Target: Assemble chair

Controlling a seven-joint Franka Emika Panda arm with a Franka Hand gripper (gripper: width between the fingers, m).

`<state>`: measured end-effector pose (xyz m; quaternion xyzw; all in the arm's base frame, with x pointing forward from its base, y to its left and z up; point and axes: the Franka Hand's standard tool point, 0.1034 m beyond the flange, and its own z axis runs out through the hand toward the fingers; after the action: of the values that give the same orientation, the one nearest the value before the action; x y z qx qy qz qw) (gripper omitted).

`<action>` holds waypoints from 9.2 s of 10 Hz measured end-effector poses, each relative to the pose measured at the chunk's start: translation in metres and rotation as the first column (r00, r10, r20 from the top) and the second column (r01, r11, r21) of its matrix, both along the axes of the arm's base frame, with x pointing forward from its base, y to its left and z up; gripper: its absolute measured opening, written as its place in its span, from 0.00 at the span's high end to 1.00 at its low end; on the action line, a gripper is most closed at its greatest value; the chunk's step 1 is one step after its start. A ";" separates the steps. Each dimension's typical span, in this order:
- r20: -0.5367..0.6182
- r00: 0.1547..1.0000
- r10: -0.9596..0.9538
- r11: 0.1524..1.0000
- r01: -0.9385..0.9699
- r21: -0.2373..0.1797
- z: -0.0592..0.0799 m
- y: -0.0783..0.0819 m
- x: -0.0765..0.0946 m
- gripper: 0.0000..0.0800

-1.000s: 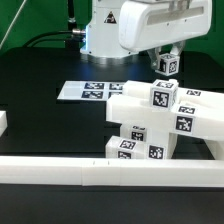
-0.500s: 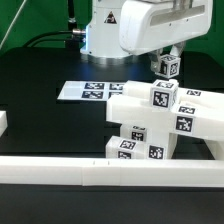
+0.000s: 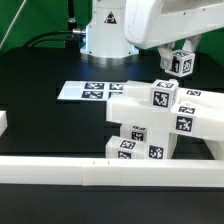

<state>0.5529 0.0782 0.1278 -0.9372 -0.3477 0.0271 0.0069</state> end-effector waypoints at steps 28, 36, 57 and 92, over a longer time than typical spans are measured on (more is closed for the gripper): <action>0.043 0.999 -0.020 1.000 0.020 -0.002 -0.004 -0.011 0.016 0.65; 0.040 0.999 -0.026 1.000 0.027 -0.009 -0.012 -0.013 0.016 0.65; 0.067 0.817 -0.573 0.818 0.575 -0.001 -0.014 -0.015 0.019 0.65; 0.120 0.932 -0.342 0.939 0.342 0.028 -0.013 -0.015 0.024 0.65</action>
Offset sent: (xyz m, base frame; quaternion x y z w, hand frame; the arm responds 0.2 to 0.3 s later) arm 0.0097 -0.0064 0.0035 0.0044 0.0049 -0.0477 0.9988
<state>0.5765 0.0628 0.1145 -0.9832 -0.1792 -0.0335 -0.0068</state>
